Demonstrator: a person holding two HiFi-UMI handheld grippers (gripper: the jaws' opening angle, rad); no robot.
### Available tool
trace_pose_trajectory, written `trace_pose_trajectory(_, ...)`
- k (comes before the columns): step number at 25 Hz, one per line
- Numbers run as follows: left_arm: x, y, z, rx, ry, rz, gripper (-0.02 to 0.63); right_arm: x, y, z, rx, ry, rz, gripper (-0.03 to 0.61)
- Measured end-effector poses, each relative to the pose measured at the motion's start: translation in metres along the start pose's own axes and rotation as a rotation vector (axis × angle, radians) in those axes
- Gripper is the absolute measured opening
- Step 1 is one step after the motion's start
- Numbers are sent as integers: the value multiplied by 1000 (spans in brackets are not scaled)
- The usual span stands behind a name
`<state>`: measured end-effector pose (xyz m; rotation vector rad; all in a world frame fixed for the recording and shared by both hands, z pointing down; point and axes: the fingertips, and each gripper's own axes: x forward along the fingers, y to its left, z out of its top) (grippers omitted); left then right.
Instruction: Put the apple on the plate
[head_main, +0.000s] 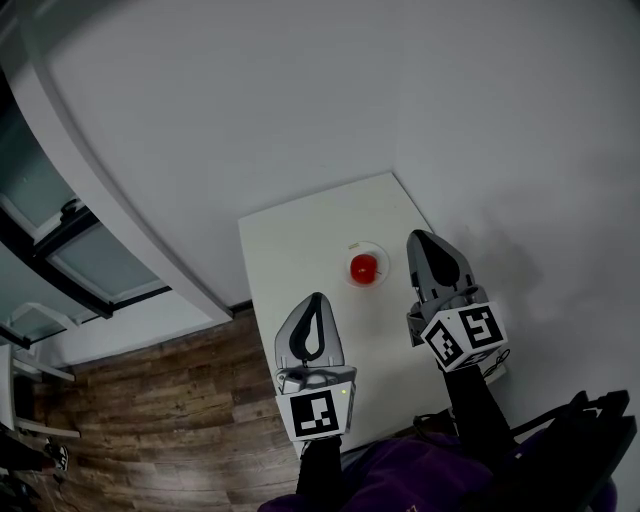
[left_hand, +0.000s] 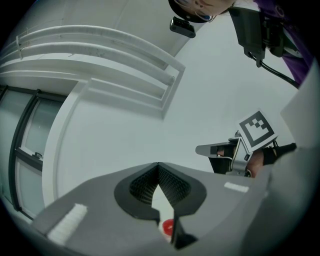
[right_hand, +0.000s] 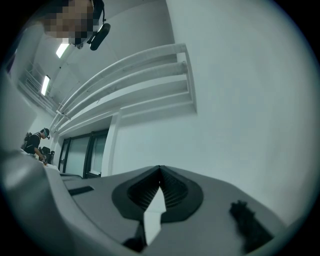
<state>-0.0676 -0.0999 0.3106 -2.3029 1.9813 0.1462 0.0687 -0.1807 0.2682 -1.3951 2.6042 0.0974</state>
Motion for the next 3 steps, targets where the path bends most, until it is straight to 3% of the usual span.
trace_pose_trajectory(3, 0, 0, -1, 1, 0, -1, 5, 0, -1, -2, 1, 1, -1, 11)
